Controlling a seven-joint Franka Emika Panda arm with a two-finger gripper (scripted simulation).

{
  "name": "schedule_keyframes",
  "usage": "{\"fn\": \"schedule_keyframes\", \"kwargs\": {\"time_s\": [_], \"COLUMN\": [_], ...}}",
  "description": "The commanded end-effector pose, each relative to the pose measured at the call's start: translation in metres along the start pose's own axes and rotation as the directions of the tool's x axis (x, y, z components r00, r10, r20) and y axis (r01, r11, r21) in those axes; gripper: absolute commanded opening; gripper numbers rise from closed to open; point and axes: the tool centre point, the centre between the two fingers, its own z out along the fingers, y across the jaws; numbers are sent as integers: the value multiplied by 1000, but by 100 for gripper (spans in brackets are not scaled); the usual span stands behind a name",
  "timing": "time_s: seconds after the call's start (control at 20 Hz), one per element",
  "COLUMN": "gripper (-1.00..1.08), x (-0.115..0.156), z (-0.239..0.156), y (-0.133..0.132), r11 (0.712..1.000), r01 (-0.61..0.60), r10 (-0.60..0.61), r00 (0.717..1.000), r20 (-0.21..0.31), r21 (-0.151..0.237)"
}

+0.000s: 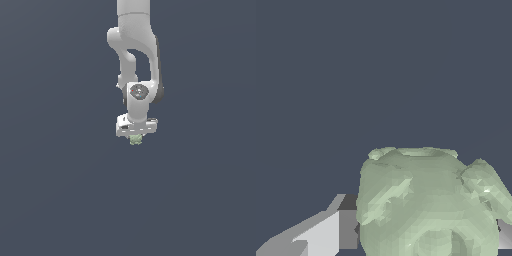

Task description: Pick up the object and move it to a goal position.

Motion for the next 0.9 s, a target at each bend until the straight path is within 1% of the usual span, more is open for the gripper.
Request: {"fn": "schedule_keyframes", "kwargs": {"time_s": [0.0,0.55,0.85], "gripper": [-100,-100,-100], "x": [0,0,-2], "z": [1,-1,-15], "y": [0,0,-3], "r11": [1000,1000,1000], "r01": [0,0,0], "r10": [0,0,0], "r00": [1000,1000,1000], "r20": [-1,-1,-1], "r21": [0,0,0]}}
